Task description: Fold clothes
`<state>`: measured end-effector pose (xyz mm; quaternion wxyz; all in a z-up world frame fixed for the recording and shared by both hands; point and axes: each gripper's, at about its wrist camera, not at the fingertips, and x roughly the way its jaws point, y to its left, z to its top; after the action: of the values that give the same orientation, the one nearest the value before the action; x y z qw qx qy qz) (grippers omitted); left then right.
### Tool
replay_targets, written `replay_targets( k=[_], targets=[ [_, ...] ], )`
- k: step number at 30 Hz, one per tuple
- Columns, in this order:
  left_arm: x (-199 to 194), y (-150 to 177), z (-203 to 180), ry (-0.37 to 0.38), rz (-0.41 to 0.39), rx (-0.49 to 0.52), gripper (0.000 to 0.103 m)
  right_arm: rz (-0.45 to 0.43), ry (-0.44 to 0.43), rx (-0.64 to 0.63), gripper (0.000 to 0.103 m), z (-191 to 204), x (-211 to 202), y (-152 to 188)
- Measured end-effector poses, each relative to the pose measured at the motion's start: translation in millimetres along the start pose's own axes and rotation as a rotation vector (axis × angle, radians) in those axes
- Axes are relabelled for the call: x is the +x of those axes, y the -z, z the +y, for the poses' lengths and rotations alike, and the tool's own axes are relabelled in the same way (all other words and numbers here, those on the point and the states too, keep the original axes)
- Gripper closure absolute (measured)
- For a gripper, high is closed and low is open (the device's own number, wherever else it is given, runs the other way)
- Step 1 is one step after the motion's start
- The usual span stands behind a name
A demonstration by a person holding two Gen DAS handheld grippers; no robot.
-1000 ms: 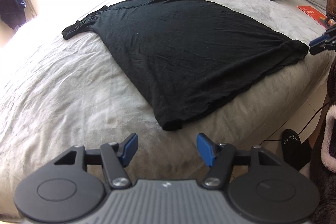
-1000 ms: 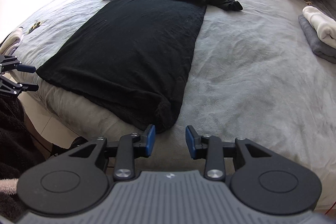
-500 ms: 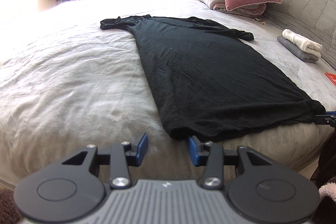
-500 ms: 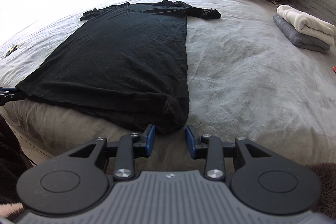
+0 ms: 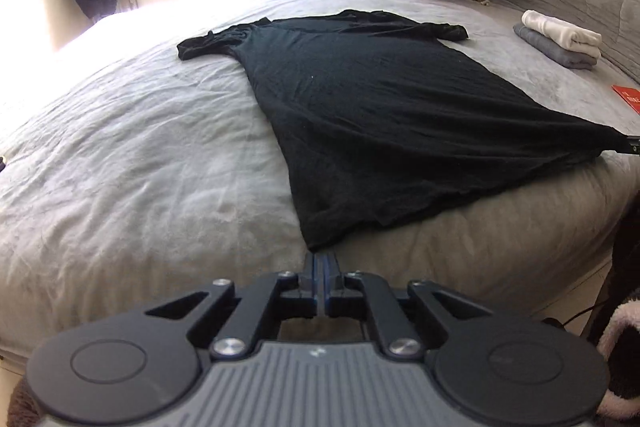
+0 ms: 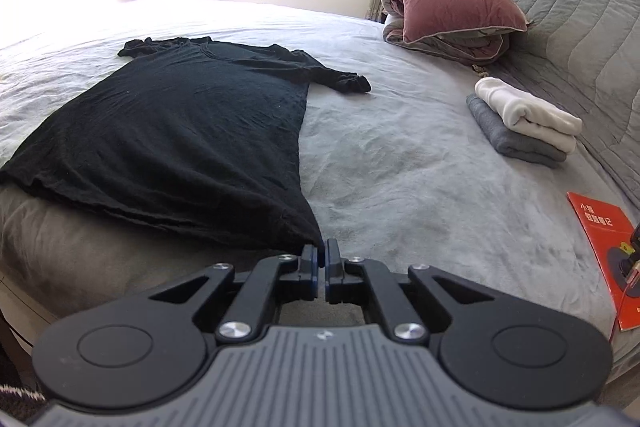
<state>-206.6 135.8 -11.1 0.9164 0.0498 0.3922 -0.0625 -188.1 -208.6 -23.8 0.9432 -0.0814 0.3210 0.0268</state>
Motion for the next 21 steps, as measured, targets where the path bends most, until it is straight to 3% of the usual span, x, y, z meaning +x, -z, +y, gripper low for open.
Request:
replay_targets(
  k=[4,8,10,15,21],
  targets=[
    [1.3,4.3,18.5,0.052,0.003,-0.136,0.071,0.085,-0.010,0.097,0.102,-16.8,16.8,4.7],
    [-3.1,5.1,47.1,0.144,-0.036,-0.321,0.064,0.094,-0.057,0.168,0.101,-27.1,14.3,3.3],
    [1.0,5.4,60.4,0.181,-0.029,-0.413,0.064,0.093,-0.082,0.209,0.088,-32.4,11.6,2.8],
    [22.9,7.3,73.4,0.266,0.040,-0.578,0.068,0.092,-0.169,0.352,0.088,-49.4,9.7,1.8],
    [37.3,1.8,72.6,0.355,0.053,-0.645,0.078,0.090,-0.301,0.537,0.088,-70.2,12.6,-1.3]
  ],
)
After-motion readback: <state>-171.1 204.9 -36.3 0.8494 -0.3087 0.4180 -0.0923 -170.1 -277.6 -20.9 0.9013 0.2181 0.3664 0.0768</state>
